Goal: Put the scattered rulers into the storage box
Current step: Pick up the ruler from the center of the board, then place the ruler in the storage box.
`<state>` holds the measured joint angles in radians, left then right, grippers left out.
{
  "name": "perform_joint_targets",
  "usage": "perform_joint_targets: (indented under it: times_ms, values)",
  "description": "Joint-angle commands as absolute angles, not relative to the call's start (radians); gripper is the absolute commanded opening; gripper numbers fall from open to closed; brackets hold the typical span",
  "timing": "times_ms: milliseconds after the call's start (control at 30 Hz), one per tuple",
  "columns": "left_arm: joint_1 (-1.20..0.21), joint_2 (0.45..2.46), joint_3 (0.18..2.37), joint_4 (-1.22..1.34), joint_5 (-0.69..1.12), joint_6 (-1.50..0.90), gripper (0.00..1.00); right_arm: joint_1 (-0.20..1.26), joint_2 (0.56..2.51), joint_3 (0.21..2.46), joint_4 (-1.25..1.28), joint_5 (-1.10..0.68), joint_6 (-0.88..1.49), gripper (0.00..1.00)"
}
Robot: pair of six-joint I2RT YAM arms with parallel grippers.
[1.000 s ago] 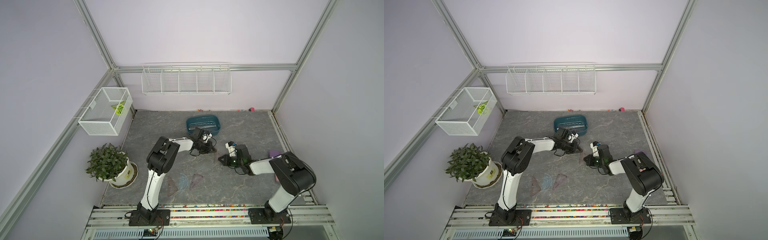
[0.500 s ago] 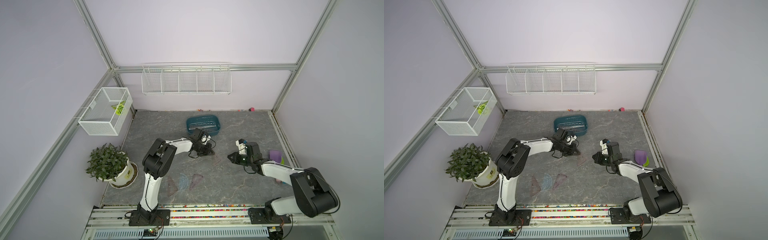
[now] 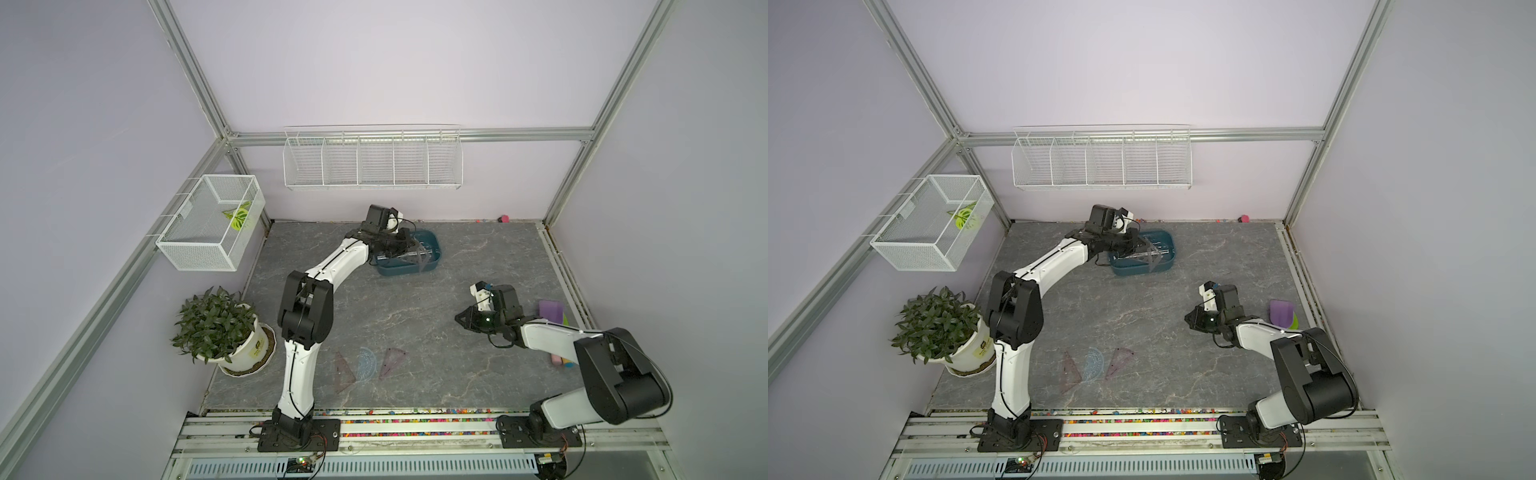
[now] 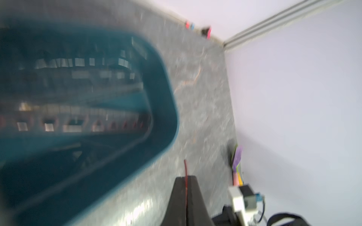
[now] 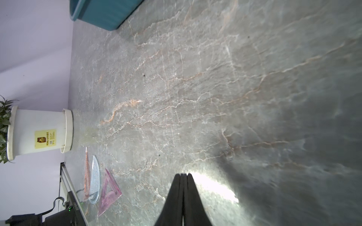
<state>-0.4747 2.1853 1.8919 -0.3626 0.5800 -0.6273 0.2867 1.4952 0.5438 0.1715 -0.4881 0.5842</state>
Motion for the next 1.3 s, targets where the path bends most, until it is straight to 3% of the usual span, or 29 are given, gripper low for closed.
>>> perform_joint_targets:
  times_ms: [0,333,933,1067,1267]
  values:
    - [-0.461,2.313,2.013,-0.451,0.571,-0.649,0.00,0.281,1.532,0.565,0.219,-0.533,0.596,0.09]
    - [-0.445,2.519,2.266,-0.440,0.559,-0.689,0.00,0.256,1.629,0.560,0.306,-0.606,0.625,0.08]
    - [-0.456,2.639,2.311,-0.378,0.568,-0.722,0.00,0.229,1.646,0.548,0.337,-0.629,0.636,0.08]
    - [-0.461,2.643,2.310,-0.386,0.578,-0.714,0.16,0.228,1.644,0.547,0.334,-0.629,0.632,0.08]
    - [-0.476,2.557,2.246,-0.411,0.545,-0.661,0.56,0.227,1.617,0.554,0.307,-0.619,0.619,0.13]
